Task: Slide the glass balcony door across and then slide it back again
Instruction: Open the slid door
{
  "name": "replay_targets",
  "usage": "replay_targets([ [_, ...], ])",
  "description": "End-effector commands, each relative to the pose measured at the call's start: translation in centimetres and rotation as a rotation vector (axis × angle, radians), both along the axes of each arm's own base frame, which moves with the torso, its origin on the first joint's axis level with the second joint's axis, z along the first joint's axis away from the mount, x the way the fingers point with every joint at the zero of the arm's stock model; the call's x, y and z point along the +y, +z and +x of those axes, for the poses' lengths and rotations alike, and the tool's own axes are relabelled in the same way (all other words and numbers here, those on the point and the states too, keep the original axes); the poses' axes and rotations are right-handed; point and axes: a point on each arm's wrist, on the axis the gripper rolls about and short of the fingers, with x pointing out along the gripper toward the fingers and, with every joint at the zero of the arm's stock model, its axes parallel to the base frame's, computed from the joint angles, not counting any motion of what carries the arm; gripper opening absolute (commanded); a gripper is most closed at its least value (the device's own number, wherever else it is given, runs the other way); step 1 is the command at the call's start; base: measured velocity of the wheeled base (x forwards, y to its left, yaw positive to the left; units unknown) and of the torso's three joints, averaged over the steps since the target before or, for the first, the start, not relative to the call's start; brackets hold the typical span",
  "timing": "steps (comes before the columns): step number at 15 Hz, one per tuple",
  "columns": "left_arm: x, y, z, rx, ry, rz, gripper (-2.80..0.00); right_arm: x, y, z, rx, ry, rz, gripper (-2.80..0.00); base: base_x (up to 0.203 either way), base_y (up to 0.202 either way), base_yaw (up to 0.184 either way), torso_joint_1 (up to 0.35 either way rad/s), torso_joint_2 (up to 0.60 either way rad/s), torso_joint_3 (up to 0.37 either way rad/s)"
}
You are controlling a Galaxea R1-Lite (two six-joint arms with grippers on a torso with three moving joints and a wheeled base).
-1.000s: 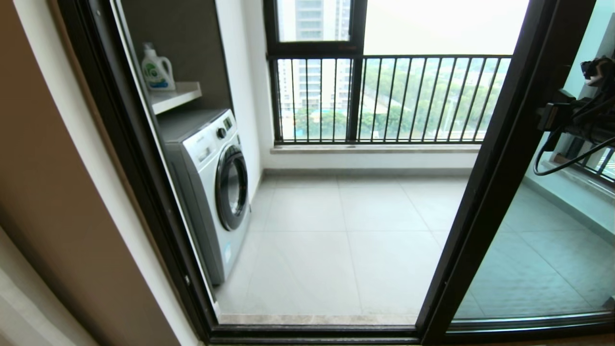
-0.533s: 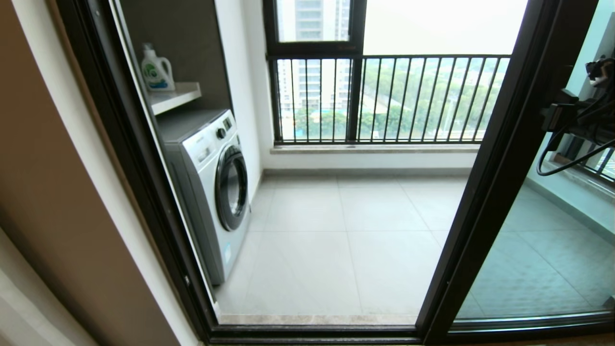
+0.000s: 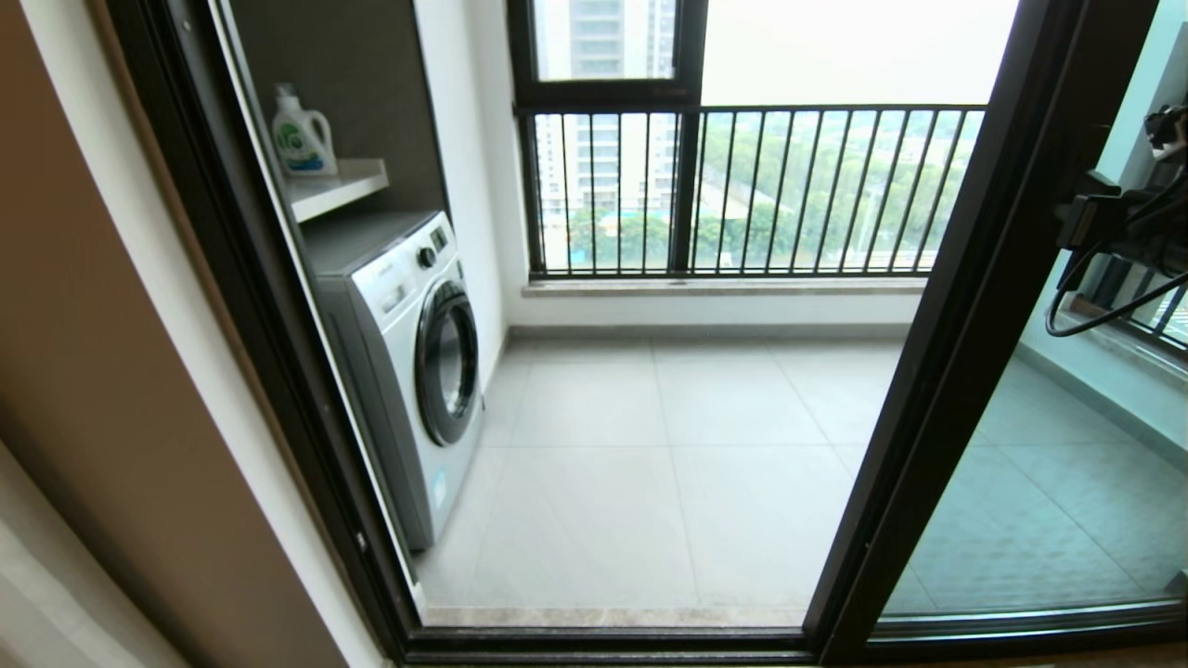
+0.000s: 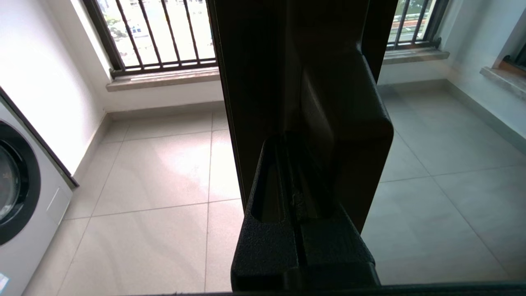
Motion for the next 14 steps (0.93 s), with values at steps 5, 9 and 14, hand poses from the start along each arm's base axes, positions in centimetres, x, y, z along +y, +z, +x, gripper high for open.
replay_targets([
  [5, 0.0, 0.0, 0.0, 0.001, 0.000, 0.000, -2.80, 1.9, 1.1, -0.4, -0.026, 0.043, -0.011, -2.80, 0.000, 0.000, 0.000, 0.000, 0.00, 0.000],
  [9, 0.0, 0.0, 0.0, 0.002, 0.000, 0.000, -2.80, 2.4, 2.4, -1.2, -0.059, 0.051, -0.022, -2.80, 0.000, 0.000, 0.000, 0.000, 0.00, 0.000],
  [14, 0.0, 0.0, 0.0, 0.002, 0.000, 0.000, -2.80, 2.1, 3.9, -2.4, -0.097, 0.040, -0.037, -2.80, 0.000, 0.000, 0.000, 0.000, 0.00, 0.000],
])
